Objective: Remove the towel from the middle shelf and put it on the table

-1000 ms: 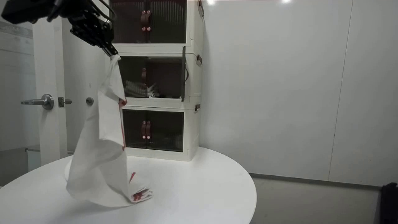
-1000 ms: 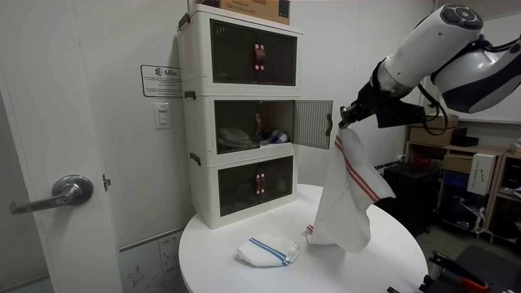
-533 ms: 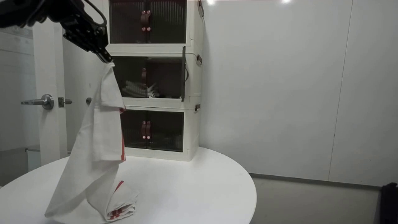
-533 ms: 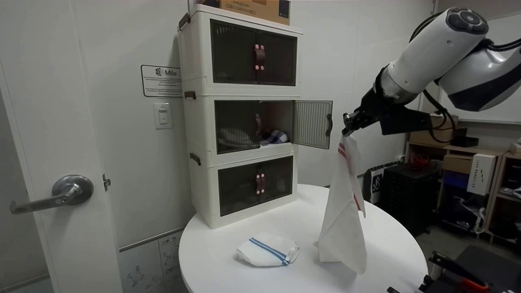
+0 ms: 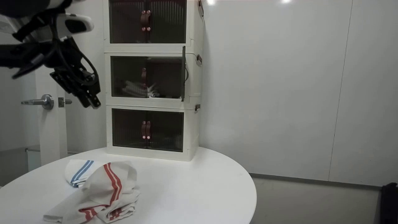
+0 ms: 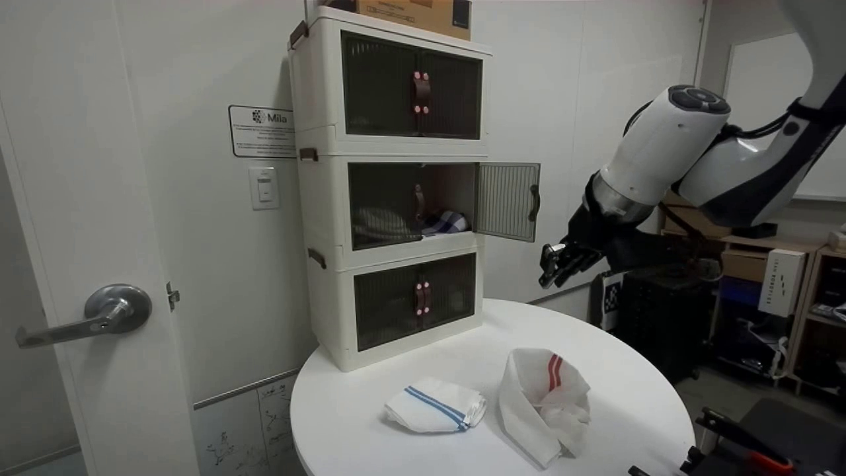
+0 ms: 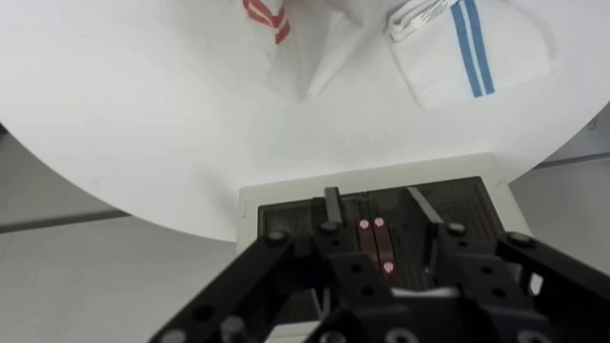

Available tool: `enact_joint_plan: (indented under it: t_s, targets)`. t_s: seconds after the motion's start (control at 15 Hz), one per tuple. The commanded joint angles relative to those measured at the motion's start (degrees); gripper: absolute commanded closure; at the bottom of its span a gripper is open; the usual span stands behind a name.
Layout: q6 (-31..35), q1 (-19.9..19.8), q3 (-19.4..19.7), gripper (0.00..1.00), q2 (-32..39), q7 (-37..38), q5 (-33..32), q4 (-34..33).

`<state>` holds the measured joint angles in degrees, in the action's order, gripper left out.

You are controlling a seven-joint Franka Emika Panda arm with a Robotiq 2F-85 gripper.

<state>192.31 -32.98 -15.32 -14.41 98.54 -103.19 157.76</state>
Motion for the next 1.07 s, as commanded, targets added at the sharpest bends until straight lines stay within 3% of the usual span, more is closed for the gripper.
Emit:
enact_joint_plan:
  t_s: [0.0, 0.27, 0.53, 0.6, 0.67, 0.8, 1.0]
  targets:
    - [0.1, -1.1, -0.3, 0.31, 9.8, -0.8, -0.2, -2.8]
    - [0.2, -1.6, -0.3, 0.03, 19.7, -1.2, -1.9, -3.0]
    - [-2.8, 2.2, 1.2, 0.00, 29.7, 0.2, -3.8, -2.2]
    - [-4.2, 9.2, 7.6, 0.00, 30.4, -10.6, 7.7, 0.9]
    - [-6.9, 7.1, 3.5, 0.00, 32.7, -2.5, 1.9, -0.7]
    - [-11.4, 12.1, 5.1, 0.00, 35.2, -7.0, 9.3, 0.2]
    - [-16.0, 13.9, 2.6, 0.00, 34.8, -13.6, 20.7, 0.3]
